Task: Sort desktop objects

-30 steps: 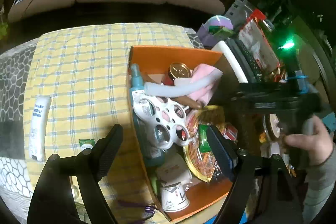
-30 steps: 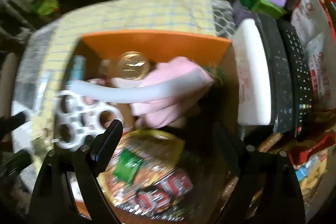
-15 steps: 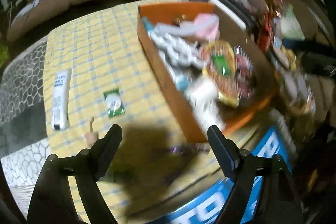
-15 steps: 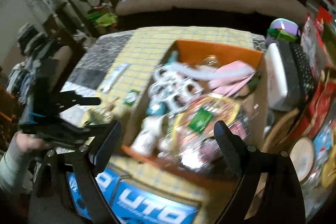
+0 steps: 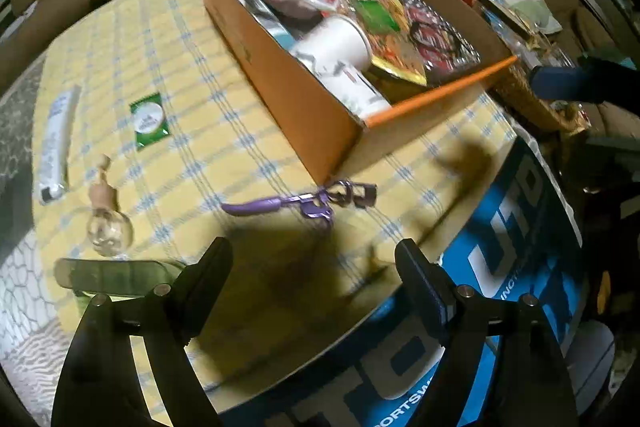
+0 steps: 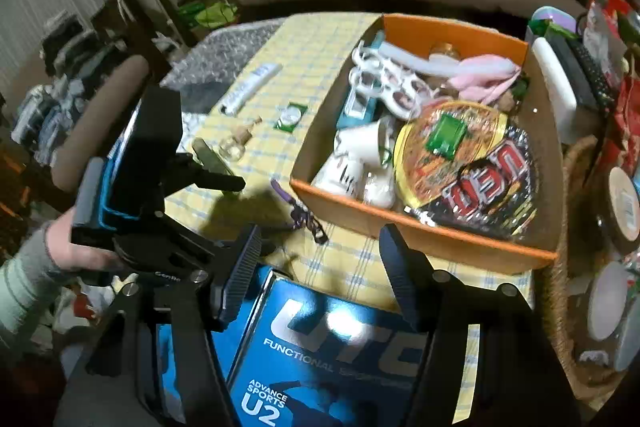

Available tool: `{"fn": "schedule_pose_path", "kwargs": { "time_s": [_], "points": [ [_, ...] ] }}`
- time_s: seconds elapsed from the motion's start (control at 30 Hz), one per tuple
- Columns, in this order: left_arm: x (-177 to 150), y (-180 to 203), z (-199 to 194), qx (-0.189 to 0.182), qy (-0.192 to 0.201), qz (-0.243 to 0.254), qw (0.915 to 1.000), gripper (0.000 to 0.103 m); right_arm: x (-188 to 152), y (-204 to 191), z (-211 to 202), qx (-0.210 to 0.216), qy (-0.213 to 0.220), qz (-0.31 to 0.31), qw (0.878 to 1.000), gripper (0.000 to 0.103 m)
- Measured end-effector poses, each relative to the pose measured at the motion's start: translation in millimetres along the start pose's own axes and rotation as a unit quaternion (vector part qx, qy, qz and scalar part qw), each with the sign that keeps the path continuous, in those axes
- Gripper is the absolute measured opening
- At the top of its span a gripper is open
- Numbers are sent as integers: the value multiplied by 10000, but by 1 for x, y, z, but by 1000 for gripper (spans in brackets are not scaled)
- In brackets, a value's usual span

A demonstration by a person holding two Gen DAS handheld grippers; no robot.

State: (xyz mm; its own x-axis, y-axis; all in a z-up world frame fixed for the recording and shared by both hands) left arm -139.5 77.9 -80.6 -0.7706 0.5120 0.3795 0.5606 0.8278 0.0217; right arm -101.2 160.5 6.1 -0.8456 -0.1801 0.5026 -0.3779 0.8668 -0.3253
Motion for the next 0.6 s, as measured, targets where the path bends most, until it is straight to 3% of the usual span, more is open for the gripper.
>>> {"fn": "schedule_pose_path", "kwargs": {
  "time_s": [0.27,0.6],
  "points": [
    [-3,-4,1,-6,-52,-42,10000,85,-13,-4,27,-221,-159,-108,9996,59],
    [-7,-12,8,-56,-135,-192,9997,85,-18,3,44,-151,-269,49,9995,59]
  ]
}}
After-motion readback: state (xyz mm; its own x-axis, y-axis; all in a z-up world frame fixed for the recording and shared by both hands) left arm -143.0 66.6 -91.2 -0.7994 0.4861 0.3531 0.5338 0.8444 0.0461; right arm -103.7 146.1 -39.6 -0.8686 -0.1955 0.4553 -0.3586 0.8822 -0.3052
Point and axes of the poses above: each gripper's, at about its wrist camera, not at the fingertips, and z roughly the way its jaws point, y to its right, x to its top, the point moved 9 cm from there along z, roughly the way its jaws point, and after that the axes turned 9 degrees about x, right-handed, at the moved point
